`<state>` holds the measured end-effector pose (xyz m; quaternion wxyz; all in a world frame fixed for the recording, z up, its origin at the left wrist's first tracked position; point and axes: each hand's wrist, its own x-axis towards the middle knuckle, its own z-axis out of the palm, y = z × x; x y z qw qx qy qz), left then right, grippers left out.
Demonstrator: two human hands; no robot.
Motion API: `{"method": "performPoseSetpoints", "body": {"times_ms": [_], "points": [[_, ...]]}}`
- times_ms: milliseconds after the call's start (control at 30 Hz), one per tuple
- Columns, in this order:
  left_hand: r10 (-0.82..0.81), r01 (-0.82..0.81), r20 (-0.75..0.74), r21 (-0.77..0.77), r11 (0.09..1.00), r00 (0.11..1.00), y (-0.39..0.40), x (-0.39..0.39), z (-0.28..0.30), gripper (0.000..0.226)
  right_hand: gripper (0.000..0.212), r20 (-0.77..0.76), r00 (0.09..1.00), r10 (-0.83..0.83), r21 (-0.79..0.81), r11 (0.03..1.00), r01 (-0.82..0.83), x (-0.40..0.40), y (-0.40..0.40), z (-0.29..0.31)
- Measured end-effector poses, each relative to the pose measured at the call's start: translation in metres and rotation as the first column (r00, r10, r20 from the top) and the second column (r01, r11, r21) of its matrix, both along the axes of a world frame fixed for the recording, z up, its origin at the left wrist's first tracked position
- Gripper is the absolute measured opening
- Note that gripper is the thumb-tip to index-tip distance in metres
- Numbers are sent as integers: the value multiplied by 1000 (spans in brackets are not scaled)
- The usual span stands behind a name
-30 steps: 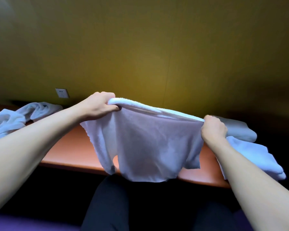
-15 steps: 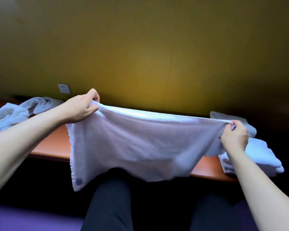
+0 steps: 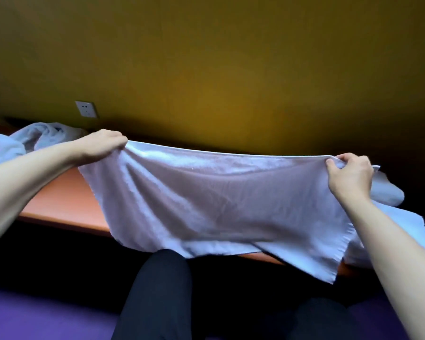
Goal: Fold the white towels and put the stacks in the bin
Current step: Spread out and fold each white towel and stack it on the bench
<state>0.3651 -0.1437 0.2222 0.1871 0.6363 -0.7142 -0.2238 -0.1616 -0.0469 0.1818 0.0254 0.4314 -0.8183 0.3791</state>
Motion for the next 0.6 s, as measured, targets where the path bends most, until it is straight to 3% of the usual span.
{"method": "performPoseSetpoints", "body": {"times_ms": [100, 167, 400, 600], "points": [[66, -56, 286, -44, 997, 956, -40, 6, -30, 14, 29, -23, 999, 27, 89, 996, -25, 4, -37, -23], [123, -78, 401, -126, 989, 908, -68, 4, -49, 16, 28, -34, 999, 36, 126, 992, -31, 3, -63, -38], [215, -75, 586, -254, 964, 782, -159, -19, -129, 18, 25, -35, 998, 46, 295, 955, -34, -18, -140, -109], [284, -107, 620, -306, 946, 732, -213, -45, -181, 32, 28, -39, 995, 88, 362, 930, -68, -37, -184, -159]]}}
